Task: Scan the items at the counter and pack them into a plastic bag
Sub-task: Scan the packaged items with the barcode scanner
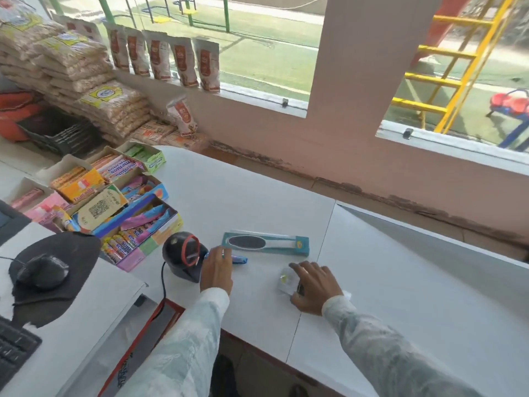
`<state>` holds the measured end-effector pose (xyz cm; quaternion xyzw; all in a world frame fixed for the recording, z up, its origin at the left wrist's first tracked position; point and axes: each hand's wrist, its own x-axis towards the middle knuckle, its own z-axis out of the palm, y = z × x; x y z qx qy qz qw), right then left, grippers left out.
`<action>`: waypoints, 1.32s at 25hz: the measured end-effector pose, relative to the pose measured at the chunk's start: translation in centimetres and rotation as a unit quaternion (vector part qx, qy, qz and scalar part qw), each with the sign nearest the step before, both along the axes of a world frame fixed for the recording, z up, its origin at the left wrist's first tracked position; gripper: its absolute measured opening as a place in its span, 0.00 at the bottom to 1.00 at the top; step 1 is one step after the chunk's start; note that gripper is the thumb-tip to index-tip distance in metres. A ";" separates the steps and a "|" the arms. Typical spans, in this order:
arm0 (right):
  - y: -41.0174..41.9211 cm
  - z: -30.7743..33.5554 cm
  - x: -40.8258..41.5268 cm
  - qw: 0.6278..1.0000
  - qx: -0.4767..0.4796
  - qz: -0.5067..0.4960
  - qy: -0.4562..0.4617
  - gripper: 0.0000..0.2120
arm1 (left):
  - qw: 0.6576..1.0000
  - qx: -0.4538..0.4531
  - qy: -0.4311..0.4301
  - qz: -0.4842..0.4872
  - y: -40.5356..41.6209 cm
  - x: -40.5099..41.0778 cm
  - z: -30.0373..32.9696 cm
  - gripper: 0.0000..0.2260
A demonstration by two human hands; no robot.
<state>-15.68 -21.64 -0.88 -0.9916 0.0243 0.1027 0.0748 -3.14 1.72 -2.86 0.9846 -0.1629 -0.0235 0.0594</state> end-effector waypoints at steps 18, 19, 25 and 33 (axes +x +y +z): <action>11.6 1.5 13.3 0.743 0.604 -0.250 0.141 0.14 | 0.549 -0.656 0.397 0.333 4.0 -2.0 1.2 0.12; 12.1 1.9 13.4 0.741 0.608 -0.247 0.146 0.13 | 0.542 -0.667 0.391 0.330 4.3 -1.9 1.4 0.12; 8.2 2.4 12.7 0.785 0.538 -0.270 0.149 0.12 | 0.755 -0.473 0.363 0.275 2.3 -0.3 1.7 0.10; -2.7 2.5 5.3 0.963 0.129 -0.214 0.104 0.11 | 0.991 -0.120 0.051 -0.024 -3.9 4.3 0.5 0.23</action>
